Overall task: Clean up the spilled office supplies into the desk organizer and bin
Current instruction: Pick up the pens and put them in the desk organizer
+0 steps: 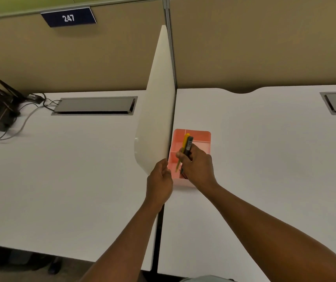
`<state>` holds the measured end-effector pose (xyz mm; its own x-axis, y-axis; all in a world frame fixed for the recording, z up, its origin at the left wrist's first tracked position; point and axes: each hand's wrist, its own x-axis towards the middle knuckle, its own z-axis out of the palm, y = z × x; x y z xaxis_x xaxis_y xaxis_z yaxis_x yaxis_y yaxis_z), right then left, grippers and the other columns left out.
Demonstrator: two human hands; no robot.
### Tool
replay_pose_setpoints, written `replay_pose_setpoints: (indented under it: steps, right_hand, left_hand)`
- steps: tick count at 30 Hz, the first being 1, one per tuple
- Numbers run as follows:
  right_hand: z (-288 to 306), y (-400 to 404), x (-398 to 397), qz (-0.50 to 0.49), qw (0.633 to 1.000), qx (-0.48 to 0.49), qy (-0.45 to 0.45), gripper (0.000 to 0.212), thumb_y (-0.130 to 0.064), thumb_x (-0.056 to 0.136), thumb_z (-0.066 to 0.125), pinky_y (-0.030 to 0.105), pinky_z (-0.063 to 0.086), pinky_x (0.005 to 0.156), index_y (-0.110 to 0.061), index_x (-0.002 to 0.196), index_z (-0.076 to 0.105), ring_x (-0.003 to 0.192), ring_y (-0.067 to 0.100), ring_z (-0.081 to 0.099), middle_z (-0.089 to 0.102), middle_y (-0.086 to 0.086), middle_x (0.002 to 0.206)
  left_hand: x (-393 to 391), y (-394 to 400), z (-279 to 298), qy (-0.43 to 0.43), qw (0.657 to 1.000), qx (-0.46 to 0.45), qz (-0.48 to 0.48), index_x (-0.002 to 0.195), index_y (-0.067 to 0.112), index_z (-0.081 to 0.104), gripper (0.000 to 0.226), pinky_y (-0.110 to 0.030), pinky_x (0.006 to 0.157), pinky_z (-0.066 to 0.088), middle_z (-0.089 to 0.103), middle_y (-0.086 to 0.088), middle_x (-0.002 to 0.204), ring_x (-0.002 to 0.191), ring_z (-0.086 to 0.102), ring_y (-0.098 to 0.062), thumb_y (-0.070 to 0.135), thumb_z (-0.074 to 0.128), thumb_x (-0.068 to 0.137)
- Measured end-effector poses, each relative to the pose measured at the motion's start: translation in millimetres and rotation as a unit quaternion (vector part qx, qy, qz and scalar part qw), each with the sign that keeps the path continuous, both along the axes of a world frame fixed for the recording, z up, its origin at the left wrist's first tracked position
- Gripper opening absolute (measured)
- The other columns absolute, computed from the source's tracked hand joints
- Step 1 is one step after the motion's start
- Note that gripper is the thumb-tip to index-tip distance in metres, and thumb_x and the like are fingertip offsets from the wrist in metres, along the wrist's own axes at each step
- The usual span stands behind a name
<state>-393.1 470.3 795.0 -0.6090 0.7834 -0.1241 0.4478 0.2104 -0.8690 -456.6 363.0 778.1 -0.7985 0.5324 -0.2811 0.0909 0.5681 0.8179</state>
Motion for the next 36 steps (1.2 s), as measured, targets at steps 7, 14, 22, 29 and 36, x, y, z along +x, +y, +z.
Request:
replay_pose_setpoints:
  steps: [7, 14, 22, 29, 36]
  right_hand:
    - [-22.9, -6.5, -39.5, 0.023, 0.995, 0.056, -0.075, 0.017, -0.028, 0.098, 0.051, 0.029, 0.039, 0.063, -0.011, 0.103, 0.054, 0.073, 0.02, 0.055, 0.061, 0.004, 0.085]
    - [-43.4, 6.3, -56.9, 0.041, 0.977, 0.03, -0.206, 0.006, -0.015, 0.09, 0.055, 0.025, 0.045, 0.058, -0.009, 0.089, 0.055, 0.068, 0.018, 0.057, 0.06, 0.006, 0.081]
    - [-29.7, 12.9, -61.9, 0.06, 0.967, 0.059, -0.241, 0.024, -0.019, 0.091, 0.059, 0.022, 0.036, 0.053, -0.013, 0.071, 0.046, 0.053, 0.01, 0.042, 0.054, 0.0, 0.067]
    - [-8.3, -9.1, -38.0, 0.121, 0.978, 0.124, -0.117, 0.032, -0.031, 0.096, 0.052, 0.031, 0.043, 0.082, -0.011, 0.12, 0.057, 0.1, 0.024, 0.061, 0.065, 0.007, 0.111]
    - [-7.2, -32.2, 24.4, 0.084, 0.955, 0.265, -0.1, 0.036, -0.028, 0.097, 0.045, 0.038, 0.038, 0.104, -0.011, 0.126, 0.056, 0.128, 0.027, 0.047, 0.052, 0.009, 0.139]
  left_hand:
    - [9.0, -12.5, -3.7, -0.026, 0.999, -0.032, 0.025, 0.148, 0.022, 0.035, 0.046, -0.03, 0.107, 0.037, 0.045, -0.003, 0.148, 0.135, 0.044, -0.021, 0.018, 0.042, 0.102]
    - [8.7, -12.8, -0.5, -0.039, 0.999, -0.035, 0.013, 0.149, 0.022, 0.03, 0.05, -0.029, 0.106, 0.037, 0.044, 0.0, 0.15, 0.136, 0.044, -0.02, 0.02, 0.043, 0.101]
    - [9.2, -13.3, -4.1, -0.052, 0.998, -0.033, 0.016, 0.146, 0.021, 0.033, 0.048, -0.022, 0.091, 0.037, 0.048, -0.001, 0.145, 0.129, 0.05, -0.021, 0.02, 0.046, 0.099]
    - [16.3, -9.3, 7.4, 0.071, 0.995, -0.047, -0.057, 0.143, 0.021, 0.04, 0.042, -0.03, 0.104, 0.04, 0.057, -0.004, 0.135, 0.125, 0.054, -0.024, 0.027, 0.044, 0.102]
    - [22.8, -37.5, 16.1, 0.22, 0.953, -0.088, -0.19, 0.147, 0.012, 0.035, 0.045, -0.034, 0.117, 0.024, 0.036, -0.008, 0.155, 0.146, 0.028, -0.025, 0.026, 0.035, 0.104]
